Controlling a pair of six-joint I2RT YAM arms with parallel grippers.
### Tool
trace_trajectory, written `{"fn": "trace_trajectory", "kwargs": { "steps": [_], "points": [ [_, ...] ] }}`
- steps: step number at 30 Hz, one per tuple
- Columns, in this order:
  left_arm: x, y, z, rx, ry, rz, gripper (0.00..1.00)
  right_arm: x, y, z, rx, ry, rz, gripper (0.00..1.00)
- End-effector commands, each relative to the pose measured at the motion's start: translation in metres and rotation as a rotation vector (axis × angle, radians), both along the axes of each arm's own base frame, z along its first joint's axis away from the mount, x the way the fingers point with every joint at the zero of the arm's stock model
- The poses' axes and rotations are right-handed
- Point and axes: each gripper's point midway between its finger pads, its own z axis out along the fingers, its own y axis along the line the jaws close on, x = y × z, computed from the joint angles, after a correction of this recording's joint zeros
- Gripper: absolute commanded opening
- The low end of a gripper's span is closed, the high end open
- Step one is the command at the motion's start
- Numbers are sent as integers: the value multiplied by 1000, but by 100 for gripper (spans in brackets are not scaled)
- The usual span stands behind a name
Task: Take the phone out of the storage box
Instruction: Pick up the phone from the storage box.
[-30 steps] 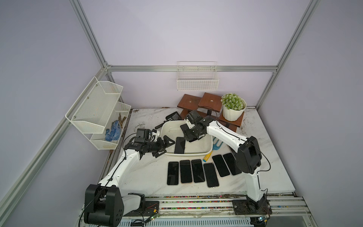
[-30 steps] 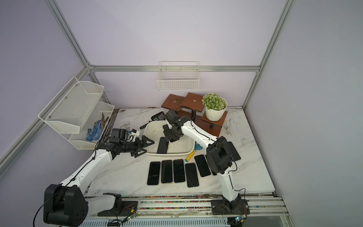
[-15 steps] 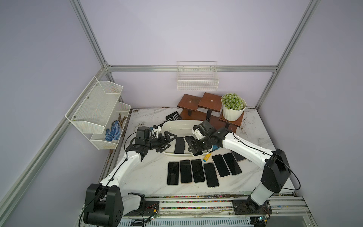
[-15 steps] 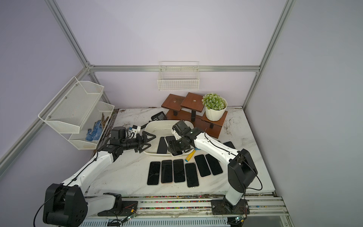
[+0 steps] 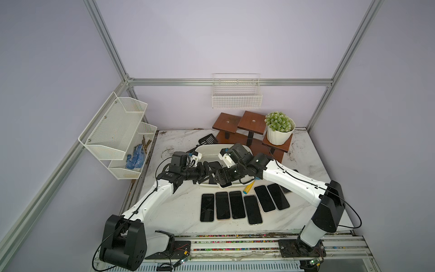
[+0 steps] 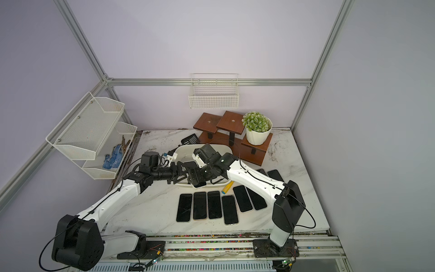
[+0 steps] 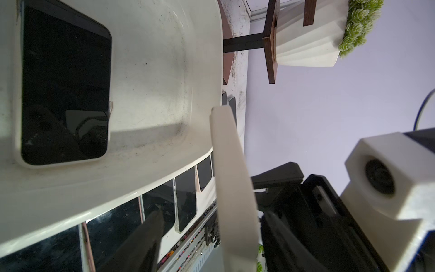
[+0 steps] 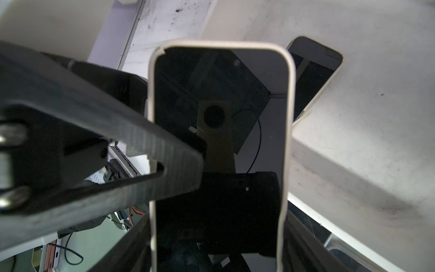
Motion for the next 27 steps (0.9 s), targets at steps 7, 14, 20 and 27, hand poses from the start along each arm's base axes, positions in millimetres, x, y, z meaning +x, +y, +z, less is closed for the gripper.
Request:
{"fn": "trace_trajectory", "kwargs": {
  "steps": [7,14,20,27],
  "points": [
    [4,-4,14,-11,-46,-22,28,-2,14,10,37,-22,23,62],
    [1,-6,16,-21,-50,-36,0,-4,14,7,31,-19,24,76],
    [-9,-1,17,31,-50,-71,0,5,4,20,23,-68,-6,90],
    [-48,27,-5,266,27,-115,0,29,-30,41,56,-106,-93,93]
  ]
}}
